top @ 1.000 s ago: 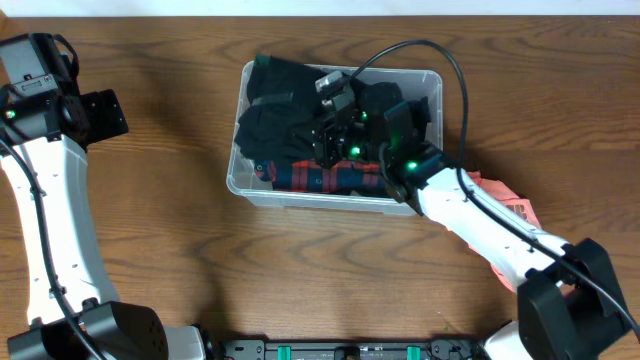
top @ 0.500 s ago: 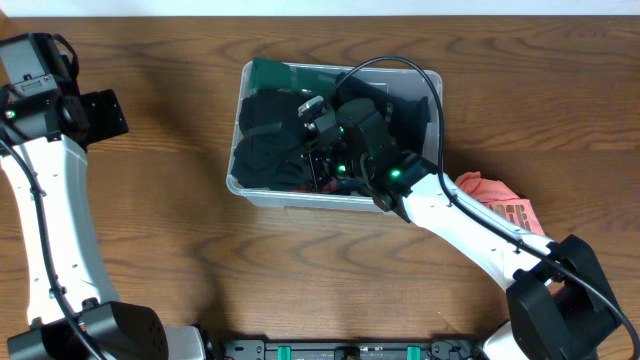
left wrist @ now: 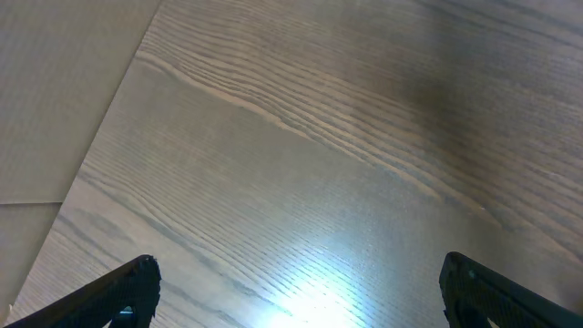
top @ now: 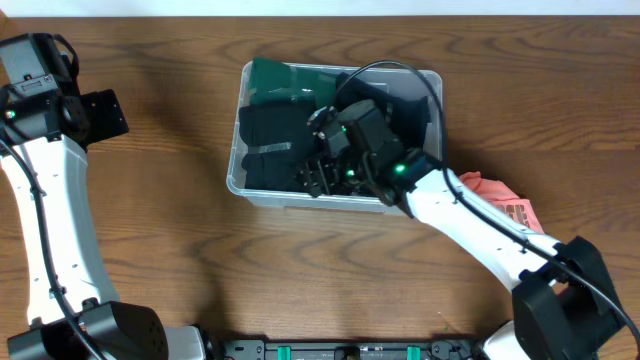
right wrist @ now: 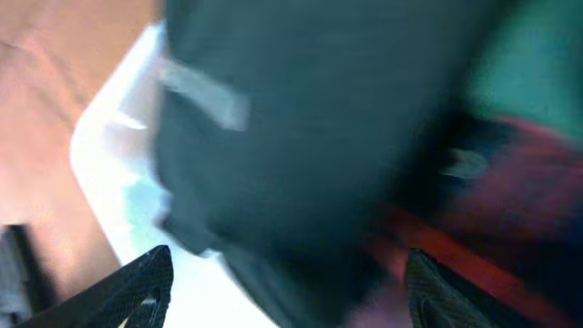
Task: Pack container
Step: 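Lower the black garment into the bin's left side and release, then press and tuck the garments inside the bin with the right gripper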
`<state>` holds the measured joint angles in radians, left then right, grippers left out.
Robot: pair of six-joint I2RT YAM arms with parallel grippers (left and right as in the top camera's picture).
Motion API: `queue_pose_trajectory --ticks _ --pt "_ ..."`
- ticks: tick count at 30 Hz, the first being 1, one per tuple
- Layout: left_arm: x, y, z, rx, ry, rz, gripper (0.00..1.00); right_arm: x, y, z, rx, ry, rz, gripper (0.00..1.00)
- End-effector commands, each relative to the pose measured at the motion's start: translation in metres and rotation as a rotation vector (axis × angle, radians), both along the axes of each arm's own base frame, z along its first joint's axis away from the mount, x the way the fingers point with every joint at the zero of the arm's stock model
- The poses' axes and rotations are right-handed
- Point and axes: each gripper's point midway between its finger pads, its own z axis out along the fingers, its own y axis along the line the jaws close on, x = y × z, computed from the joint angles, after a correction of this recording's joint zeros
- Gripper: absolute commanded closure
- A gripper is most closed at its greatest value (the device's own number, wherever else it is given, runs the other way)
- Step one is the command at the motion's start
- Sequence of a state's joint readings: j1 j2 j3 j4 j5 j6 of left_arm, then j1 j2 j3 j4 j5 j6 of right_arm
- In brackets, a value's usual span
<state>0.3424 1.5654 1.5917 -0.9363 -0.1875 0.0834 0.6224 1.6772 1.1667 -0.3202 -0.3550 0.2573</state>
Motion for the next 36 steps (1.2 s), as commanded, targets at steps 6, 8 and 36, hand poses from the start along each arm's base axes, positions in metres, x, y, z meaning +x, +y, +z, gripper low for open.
queue_pose_trajectory --ticks 6,8,36 --pt "-0.002 0.001 -0.003 0.007 0.016 -0.002 0.02 0.041 -0.034 0.058 -0.070 -0.248 -0.048 0.24" --pt "-0.002 0.001 -0.003 0.007 0.016 -0.002 0.02 0.043 -0.030 0.063 -0.055 -0.273 -0.041 0.26" --pt "-0.001 0.002 -0.003 0.007 0.015 -0.002 0.02 0.062 0.000 0.116 0.120 -0.423 -0.080 0.30"
